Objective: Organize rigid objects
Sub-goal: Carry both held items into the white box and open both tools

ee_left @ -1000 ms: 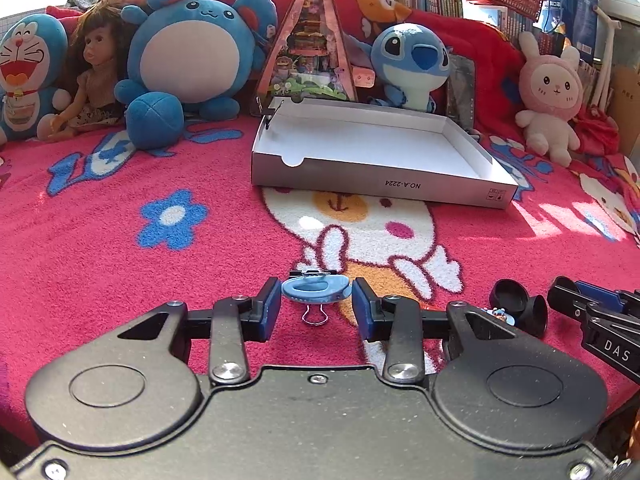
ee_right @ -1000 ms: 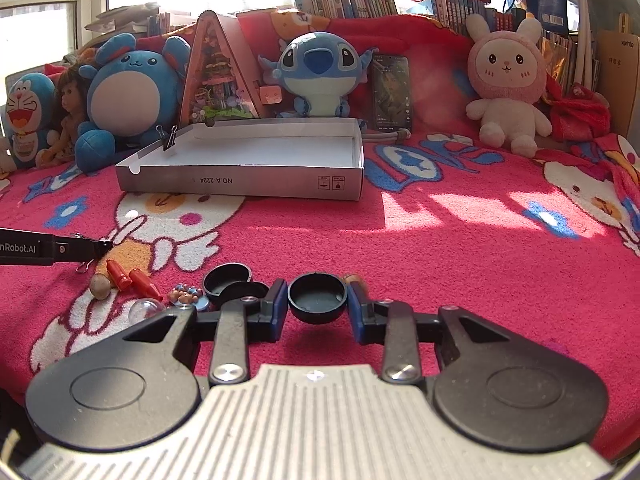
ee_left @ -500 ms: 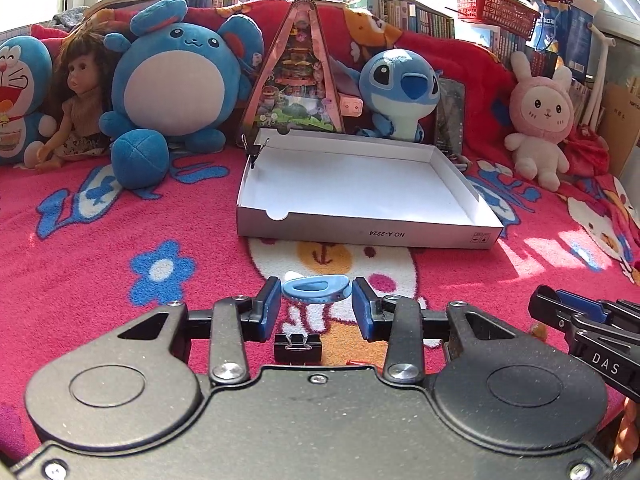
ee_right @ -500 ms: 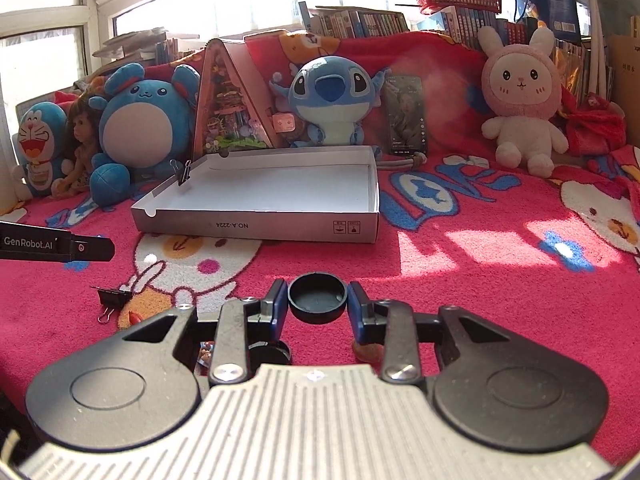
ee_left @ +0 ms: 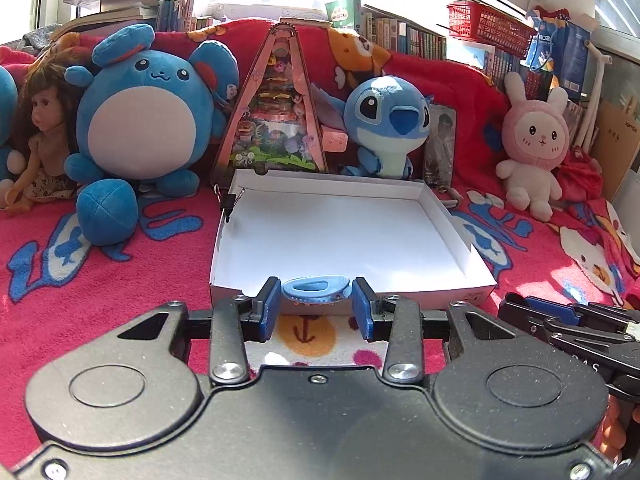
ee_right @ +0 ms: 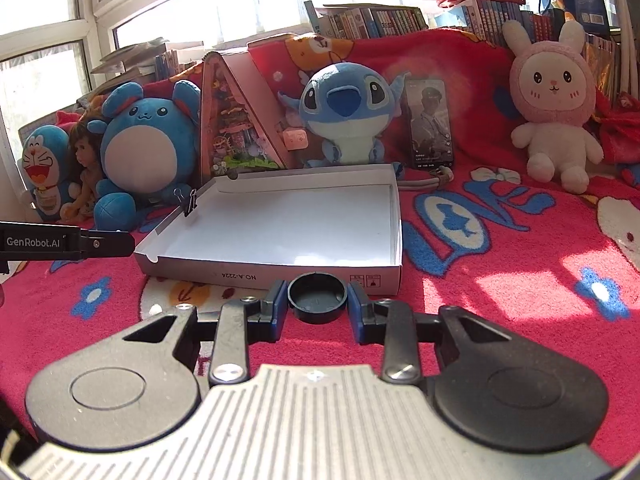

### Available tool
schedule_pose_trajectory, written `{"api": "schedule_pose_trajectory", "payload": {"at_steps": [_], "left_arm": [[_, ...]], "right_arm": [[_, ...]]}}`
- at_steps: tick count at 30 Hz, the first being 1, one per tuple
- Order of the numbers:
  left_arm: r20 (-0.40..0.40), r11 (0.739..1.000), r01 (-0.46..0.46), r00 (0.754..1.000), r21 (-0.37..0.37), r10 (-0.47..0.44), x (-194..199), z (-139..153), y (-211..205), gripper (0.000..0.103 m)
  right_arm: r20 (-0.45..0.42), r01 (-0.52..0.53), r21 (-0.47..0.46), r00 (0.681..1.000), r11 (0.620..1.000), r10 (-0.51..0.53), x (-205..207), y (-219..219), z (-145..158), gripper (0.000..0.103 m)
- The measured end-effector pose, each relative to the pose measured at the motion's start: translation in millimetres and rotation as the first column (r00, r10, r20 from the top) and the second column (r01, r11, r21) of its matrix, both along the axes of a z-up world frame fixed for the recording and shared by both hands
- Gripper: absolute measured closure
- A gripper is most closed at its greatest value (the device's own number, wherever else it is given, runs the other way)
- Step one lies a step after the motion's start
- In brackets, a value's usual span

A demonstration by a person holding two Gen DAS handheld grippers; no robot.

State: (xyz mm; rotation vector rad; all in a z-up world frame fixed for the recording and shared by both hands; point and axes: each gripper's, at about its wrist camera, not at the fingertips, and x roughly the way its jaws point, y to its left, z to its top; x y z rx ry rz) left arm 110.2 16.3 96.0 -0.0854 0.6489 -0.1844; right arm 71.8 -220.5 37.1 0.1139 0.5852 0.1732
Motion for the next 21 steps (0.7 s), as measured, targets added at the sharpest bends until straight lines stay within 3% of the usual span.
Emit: {"api": "schedule_pose_trajectory", "payload": {"at_steps": [8,12,21], "left_arm": [[-0.081,1.000,-0.027,0.996,-0.003,0.027,72.5,-13.9,-10.9,0.066],[-0.130,0.999,-0.038,0.991,0.030,0.041,102.9,-25.5,-18.3,0.066],[-0.205,0.996,-0.067,0.976,0.059,0.078,134.4,-54.6,-25.2,0.066]], "right_arm": [[-0.084,-0.008,0.005,0.996,1.000,0.008,66.0,-0.2,1.8,0.065],[-0.147,-0.004,-0.008,0.989,1.000,0.002,98.0,-1.0,-1.7,0.065],[-0.242,0.011,-0.005,0.970,1.000,-0.011,138.0,-4.0,-22.5,0.065]]}}
